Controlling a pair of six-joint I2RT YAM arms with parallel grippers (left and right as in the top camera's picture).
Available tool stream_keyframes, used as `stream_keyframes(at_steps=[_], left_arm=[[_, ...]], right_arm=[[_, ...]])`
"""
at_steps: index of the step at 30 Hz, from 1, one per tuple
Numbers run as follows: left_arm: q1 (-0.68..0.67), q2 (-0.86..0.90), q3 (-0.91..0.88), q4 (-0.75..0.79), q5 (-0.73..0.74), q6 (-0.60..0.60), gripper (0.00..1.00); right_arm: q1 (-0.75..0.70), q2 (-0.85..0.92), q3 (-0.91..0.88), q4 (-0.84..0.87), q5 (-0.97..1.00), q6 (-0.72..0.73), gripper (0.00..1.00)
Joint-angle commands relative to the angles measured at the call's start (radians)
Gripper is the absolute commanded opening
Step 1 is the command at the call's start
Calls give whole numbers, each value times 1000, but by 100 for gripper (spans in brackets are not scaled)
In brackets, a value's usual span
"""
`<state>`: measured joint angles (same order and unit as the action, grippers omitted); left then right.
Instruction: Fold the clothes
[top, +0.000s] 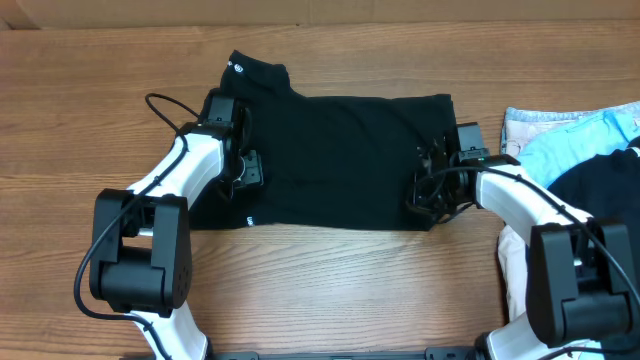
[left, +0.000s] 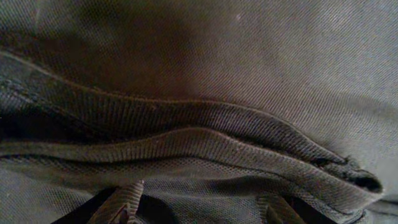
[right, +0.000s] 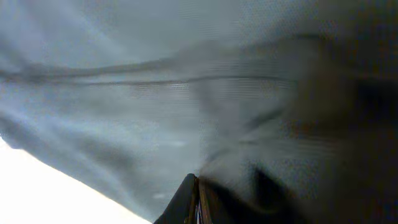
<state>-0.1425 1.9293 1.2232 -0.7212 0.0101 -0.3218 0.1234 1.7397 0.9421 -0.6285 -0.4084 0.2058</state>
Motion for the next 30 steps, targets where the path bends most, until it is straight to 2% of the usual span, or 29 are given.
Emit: stream_keyframes(at_steps=[1,3,5,6,13,16,20,23,30], left_arm=[[-2,6,18,-6,-14,2,64],[-2,6,18,-3,-14,1,64],[-2,6,18,4,-14,0,64],[-2,6,18,8,-13,0,64],[-3,6,18,12,-10,0,64],[-3,6,18,11,-11,0,64],[-3,6,18,12,-10,0,64],[-3,6,18,12,-10,0,64],[-3,6,18,12,-10,0,64]], right_arm=[[-26,-93,3,-12,184,60,4],[-34,-127,3,-18,186,60,8],[-34,-144,3,-24,183,61,23],[-34,-145,3,-28,183,61,25],[-35,-140,1,-38,214,65,24],[-36,-140,1,-39,252,87,16],[-36,-140,1,-55,275,91,18],[-36,-140,-1,-57,307,117,25],[-33,-101,0,-27,263,113,27]])
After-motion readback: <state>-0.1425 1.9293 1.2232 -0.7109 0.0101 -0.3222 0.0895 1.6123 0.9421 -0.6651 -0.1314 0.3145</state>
